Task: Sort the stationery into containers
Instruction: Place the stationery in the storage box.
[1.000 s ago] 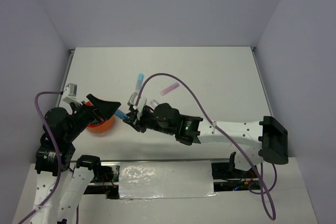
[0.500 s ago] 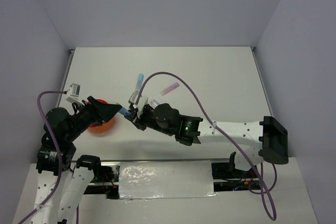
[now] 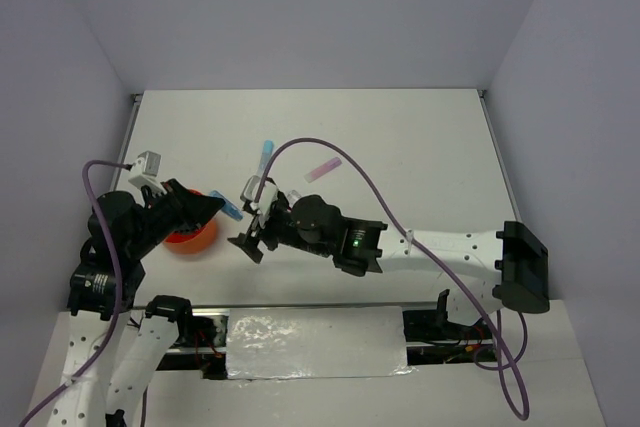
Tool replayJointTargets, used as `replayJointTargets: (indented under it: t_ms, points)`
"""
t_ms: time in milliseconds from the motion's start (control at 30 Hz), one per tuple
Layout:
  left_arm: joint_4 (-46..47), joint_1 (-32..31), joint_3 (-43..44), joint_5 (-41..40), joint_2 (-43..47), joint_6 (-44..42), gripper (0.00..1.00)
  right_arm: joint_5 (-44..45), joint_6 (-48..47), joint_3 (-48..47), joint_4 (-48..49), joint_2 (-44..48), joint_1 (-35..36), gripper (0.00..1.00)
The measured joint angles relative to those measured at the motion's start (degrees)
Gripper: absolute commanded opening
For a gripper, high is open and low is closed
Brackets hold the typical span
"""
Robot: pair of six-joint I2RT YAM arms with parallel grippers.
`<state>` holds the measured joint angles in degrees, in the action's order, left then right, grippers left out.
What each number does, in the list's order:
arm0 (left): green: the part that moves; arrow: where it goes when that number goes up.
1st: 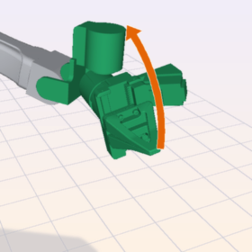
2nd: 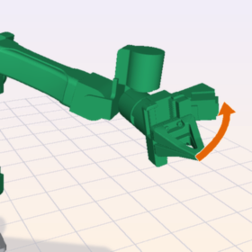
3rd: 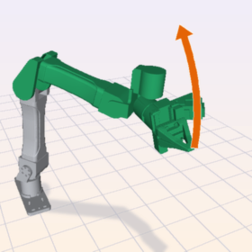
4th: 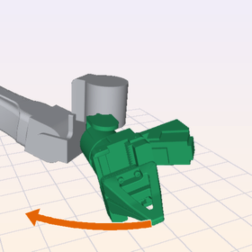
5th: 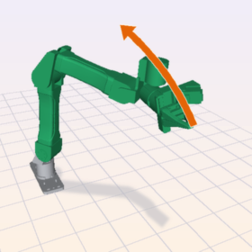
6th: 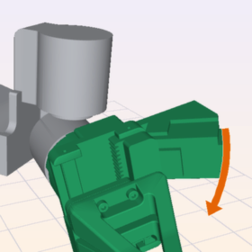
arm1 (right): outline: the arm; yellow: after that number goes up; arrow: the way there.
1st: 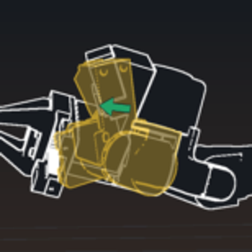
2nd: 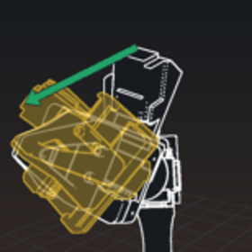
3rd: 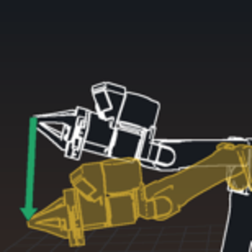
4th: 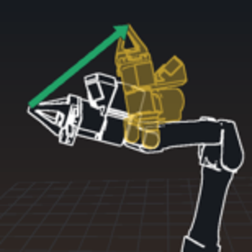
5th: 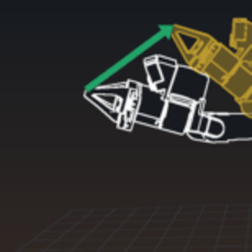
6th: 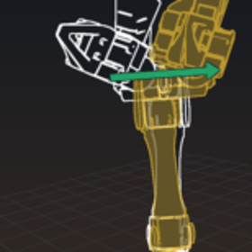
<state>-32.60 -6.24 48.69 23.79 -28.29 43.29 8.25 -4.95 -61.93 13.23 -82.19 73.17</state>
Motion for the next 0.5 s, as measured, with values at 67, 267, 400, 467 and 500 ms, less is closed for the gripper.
replayJointTargets:
  t_ms: [67, 267, 400, 467, 500]
  points:
    - [-1.9, 0.0, 1.7, -4.4, -1.2, -3.3, 0.00, -1.4, -0.8, 0.1, 0.0, 0.1, 0.2, 1.00]
    - [-7.4, 0.1, 6.1, -27.0, -4.5, -12.0, 0.00, -0.1, -0.9, 6.7, -1.1, 6.4, -1.8, 1.00]
    - [-6.2, 0.1, 5.2, -39.1, -3.1, -17.7, 0.01, -0.6, -0.9, 13.6, -2.8, 15.5, -5.4, 1.00]
    - [-4.3, 0.1, 4.1, -44.9, -1.9, -21.3, 0.00, -1.0, -1.0, 15.2, -3.3, 18.9, -5.9, 1.00]
    - [-3.1, 0.1, 3.7, -47.4, -1.6, -22.9, 0.01, -1.7, -1.1, 16.0, -3.3, 20.3, -5.9, 1.00]
